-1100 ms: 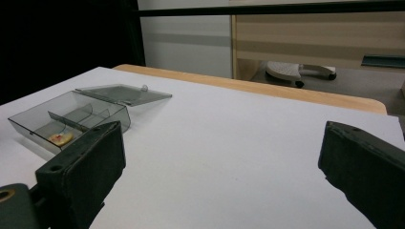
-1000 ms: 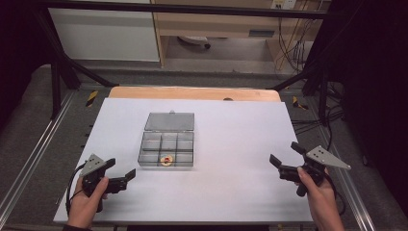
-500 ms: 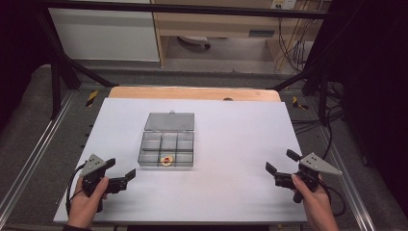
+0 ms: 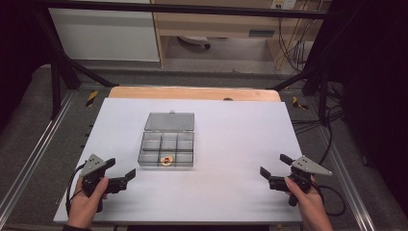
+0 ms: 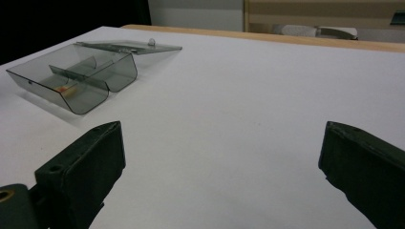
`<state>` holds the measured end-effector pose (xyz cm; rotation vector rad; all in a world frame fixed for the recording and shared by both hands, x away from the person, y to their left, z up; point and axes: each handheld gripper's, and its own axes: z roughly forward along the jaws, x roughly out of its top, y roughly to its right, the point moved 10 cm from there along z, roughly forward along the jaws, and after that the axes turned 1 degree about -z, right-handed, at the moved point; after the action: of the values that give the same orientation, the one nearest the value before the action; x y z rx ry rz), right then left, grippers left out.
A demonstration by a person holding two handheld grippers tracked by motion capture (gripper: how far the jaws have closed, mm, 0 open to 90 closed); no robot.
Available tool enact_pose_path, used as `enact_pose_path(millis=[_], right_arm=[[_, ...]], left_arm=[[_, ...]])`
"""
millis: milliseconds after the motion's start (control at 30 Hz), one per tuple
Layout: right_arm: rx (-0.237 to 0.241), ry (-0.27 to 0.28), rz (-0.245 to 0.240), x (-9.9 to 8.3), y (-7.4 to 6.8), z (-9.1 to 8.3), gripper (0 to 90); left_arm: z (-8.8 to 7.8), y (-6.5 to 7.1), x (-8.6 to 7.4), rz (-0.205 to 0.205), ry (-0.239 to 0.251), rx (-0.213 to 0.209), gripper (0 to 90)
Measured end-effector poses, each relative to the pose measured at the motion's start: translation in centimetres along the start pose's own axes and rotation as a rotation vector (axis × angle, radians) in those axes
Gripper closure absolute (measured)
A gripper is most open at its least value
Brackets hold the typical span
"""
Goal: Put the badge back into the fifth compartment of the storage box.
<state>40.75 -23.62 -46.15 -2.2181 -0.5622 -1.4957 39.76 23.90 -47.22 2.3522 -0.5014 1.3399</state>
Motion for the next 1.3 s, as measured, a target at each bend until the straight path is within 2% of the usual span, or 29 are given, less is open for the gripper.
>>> enact_pose_path(millis=[400,667,867,1133,1300], right_arm=[[0.034,-0.067,-0.032,-1.6,-1.4,1.7,2.5],[0.041,-0.086,-0.048,-1.9,-1.8,3.0,2.6],[0.019,-0.089,-0.051,-1.9,-1.3,3.7,2.7],[-0.040,-0.098,-0.077,-2.0,-0.2,4.7,2.9],[-0.047,-0.099,-0.084,-1.8,0.0,5.8,3.2]], left_arm=[[0.1,0.1,0.0,0.004,0.000,-0.004,6.7],[0.1,0.2,0.0,0.008,-0.004,-0.006,6.7],[0.2,0.3,-0.1,0.010,-0.007,-0.007,6.7],[0.3,0.5,-0.1,0.016,-0.010,-0.015,6.7],[0.4,0.6,-0.2,0.024,-0.015,-0.020,6.7]])
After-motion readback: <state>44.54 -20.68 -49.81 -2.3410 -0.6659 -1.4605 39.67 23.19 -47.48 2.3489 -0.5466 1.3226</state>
